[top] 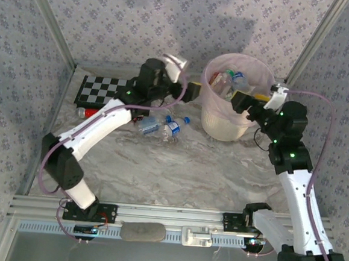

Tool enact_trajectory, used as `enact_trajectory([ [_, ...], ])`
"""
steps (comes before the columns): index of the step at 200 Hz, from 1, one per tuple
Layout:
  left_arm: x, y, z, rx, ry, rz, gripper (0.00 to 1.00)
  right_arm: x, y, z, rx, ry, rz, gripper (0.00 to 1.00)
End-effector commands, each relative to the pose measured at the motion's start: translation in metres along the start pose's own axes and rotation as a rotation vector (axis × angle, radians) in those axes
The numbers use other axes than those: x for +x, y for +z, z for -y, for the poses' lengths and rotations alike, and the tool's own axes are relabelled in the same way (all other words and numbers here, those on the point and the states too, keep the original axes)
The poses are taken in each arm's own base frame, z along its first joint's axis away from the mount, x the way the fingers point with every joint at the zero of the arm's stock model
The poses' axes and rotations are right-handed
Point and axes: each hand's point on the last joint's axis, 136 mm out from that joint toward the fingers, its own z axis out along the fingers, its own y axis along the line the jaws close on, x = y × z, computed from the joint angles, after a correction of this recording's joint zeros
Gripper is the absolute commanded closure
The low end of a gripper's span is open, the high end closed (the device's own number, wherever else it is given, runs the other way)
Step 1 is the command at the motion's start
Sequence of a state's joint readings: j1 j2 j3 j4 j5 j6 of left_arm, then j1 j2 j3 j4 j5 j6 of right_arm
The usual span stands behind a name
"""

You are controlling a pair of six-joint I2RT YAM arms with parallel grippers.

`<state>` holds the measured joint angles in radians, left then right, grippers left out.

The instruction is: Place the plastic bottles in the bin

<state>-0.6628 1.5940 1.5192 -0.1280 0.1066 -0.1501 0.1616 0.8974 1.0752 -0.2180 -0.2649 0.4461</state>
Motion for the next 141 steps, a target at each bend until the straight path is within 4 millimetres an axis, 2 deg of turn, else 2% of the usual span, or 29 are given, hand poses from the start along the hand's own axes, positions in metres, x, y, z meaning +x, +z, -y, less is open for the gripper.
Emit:
enact_trajectory([
  [1,0.004,-0.024,-0.041,-0.109,-0.104,0.088,0.00,-0.003,0.007,-0.020,-0.005,-0.052,0.008,0.01],
  [26,0.072,-0.039,-0.068,-0.192,-0.148,-0.031,0.01,0.011,0.025,-0.047,-0.073,-0.106,-0.042,0.01],
  [44,0.119,-0.044,-0.073,-0.213,-0.146,-0.139,0.01,0.019,0.036,-0.061,-0.106,-0.138,-0.079,0.01],
  [63,0.163,-0.045,-0.076,-0.213,-0.146,-0.248,0.01,0.034,0.047,-0.063,-0.109,-0.155,-0.121,0.01],
  [65,0.167,-0.045,-0.075,-0.213,-0.147,-0.260,0.01,0.024,0.046,-0.069,-0.119,-0.157,-0.101,0.01],
  [70,0.177,-0.044,-0.076,-0.210,-0.145,-0.288,0.01,0.024,0.047,-0.071,-0.123,-0.159,-0.101,0.01],
  [86,0.200,-0.040,-0.077,-0.207,-0.145,-0.362,0.01,0.028,0.052,-0.071,-0.121,-0.160,-0.115,0.01],
  [106,0.217,-0.029,-0.077,-0.190,-0.149,-0.421,0.02,0.034,0.056,-0.070,-0.115,-0.156,-0.132,0.01],
  [141,0.242,-0.001,-0.070,-0.130,-0.190,-0.533,0.12,0.041,0.059,-0.062,-0.076,-0.164,-0.161,0.01],
])
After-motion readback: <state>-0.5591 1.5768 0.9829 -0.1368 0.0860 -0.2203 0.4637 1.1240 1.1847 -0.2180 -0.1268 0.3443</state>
